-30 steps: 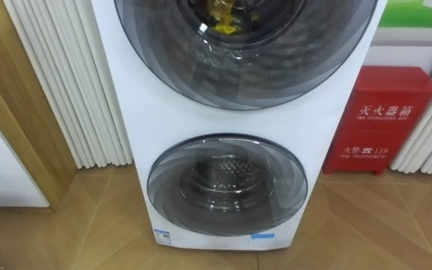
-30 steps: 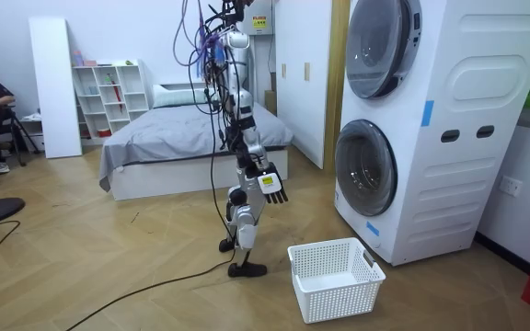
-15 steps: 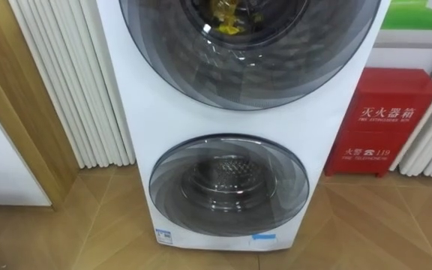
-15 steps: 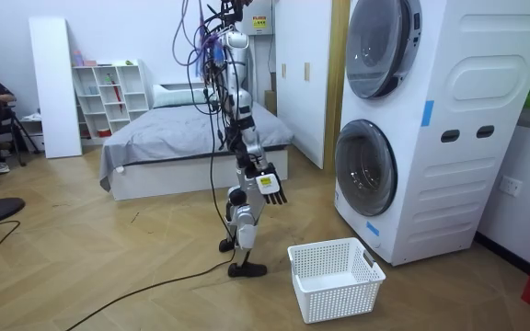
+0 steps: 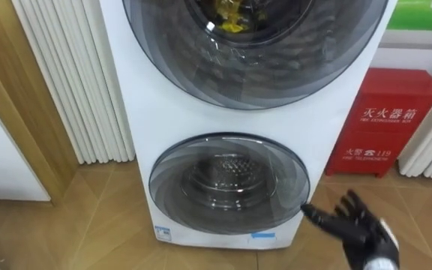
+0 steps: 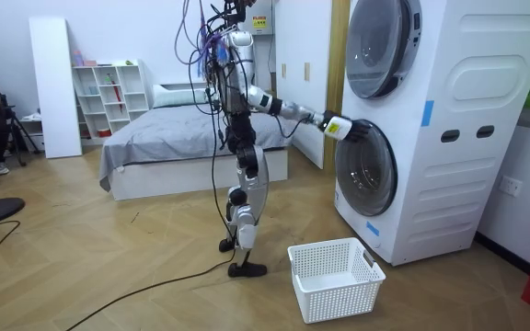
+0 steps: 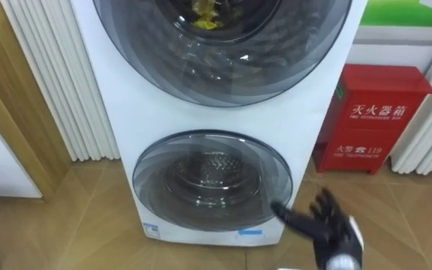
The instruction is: Pick clothes from washing machine
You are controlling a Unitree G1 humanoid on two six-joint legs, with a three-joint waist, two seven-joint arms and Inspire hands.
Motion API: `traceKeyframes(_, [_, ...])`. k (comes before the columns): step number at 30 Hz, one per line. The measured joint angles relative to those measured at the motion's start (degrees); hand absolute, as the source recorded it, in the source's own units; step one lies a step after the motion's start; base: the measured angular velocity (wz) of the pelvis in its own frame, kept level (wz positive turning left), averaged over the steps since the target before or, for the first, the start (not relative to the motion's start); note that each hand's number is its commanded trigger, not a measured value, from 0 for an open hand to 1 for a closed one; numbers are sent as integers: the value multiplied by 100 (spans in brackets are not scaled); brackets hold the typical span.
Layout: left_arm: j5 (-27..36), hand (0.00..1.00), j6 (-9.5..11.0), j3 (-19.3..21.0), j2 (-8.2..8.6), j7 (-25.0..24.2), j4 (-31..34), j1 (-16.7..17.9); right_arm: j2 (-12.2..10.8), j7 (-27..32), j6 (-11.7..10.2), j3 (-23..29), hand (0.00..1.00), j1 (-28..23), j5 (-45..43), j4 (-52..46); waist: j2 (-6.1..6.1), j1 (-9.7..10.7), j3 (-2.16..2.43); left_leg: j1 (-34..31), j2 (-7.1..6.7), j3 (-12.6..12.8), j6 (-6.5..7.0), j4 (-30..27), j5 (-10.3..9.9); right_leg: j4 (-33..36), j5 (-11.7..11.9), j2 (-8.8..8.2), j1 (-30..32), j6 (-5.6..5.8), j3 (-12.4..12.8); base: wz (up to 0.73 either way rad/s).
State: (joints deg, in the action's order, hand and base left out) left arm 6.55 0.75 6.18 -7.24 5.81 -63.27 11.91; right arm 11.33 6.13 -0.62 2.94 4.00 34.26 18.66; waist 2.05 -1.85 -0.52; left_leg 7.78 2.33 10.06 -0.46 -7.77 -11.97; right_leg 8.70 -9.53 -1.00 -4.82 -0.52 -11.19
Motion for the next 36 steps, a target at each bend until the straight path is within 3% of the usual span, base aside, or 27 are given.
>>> traceKeyframes(4, [-166, 0, -94, 76, -40, 21, 105, 20, 14, 285, 74, 189, 0, 208, 6, -185, 94, -29, 57, 1, -1, -86, 0, 0, 0, 18, 0, -2, -9, 0, -2, 5])
traceKeyframes(7, [-273, 0, -173, 181, -46, 14, 130, 38, 41, 489, 103, 334, 0, 553, 146, -449, 91, -23, 52, 4, -7, -100, 0, 3, 0, 15, 1, -6, -18, 0, 3, 0])
traceKeyframes(14, [-481, 0, -326, 225, -58, -5, 135, 77, 379, 964, 102, 418, 0, 1425, 16, -578, 113, -26, 42, -25, -2, -160, 1, -3, 0, 22, 3, 1, -5, -2, -30, 3])
traceKeyframes(27, [-1127, 0, -469, 250, -87, 17, 197, 129, 524, 1441, 114, 503, 0, 1867, -40, -574, 214, -202, 27, -169, -8, -316, 2, -113, 1, 117, 4, -27, 78, -4, -162, 5])
traceKeyframes(31, [-1141, 0, -580, 251, -129, 18, 200, 140, 647, 1410, 135, 502, 0, 1872, 98, -572, 277, -234, 3, -255, -15, -419, 2, -171, 2, 115, 4, -47, 89, -4, -248, 11])
traceKeyframes(36, [-1353, 0, -751, 252, -180, -9, 218, 263, 788, 1343, 210, 503, 0, 2134, 243, -530, 297, -243, 10, -319, -22, -474, 2, -209, 2, 105, 5, -53, 102, -6, -314, 7])
